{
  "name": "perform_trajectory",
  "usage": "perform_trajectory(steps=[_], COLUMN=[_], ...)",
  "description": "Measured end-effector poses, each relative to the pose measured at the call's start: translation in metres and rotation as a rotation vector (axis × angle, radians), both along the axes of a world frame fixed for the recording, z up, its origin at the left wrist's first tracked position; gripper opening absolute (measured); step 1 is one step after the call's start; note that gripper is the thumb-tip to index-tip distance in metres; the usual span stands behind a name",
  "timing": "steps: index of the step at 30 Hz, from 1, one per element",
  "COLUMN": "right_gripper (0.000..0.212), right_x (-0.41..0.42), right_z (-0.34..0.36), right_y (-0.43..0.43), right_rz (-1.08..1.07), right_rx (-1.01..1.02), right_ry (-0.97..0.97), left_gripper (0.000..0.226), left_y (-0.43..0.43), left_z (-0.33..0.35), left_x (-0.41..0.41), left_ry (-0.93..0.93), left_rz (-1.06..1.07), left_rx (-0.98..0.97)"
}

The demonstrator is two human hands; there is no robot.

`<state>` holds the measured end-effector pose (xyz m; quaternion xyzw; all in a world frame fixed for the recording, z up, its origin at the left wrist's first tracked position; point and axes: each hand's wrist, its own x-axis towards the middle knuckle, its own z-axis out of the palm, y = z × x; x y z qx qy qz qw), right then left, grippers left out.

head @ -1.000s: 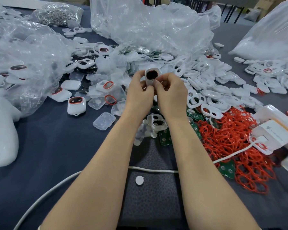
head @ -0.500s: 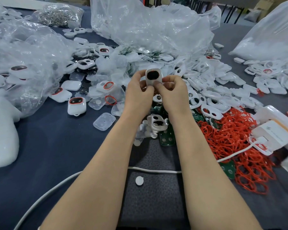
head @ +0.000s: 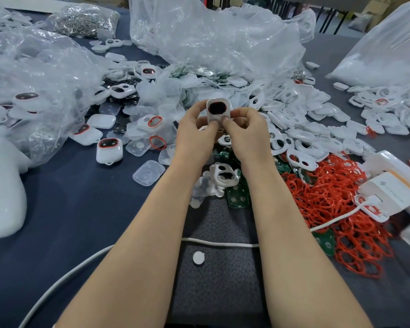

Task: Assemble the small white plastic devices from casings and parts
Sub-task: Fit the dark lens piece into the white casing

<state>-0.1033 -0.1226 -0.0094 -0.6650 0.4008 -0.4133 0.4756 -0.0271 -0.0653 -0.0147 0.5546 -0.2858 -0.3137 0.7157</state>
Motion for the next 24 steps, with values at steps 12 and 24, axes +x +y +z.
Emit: perform_trajectory(steps=[12, 24], right_gripper=[0.009, 0.005], right_x=[0.0027, 0.0006], right_z=[-0.0027, 0.0027], right_y=[-0.0008, 0.0033], right_rz=[-0.031, 0.029], right_rx=[-0.075, 0.047], right_ry=[0.024, -0.069], left_gripper=[0.036, 0.022], left_y=[-0.002, -0.0004], left_z=[0.0008, 0.0021], left_x=[-0.0033, -0.0011], left_ry=[0.0, 0.117], left_rz=[0.026, -0.006], left_rx=[0.003, -0.026])
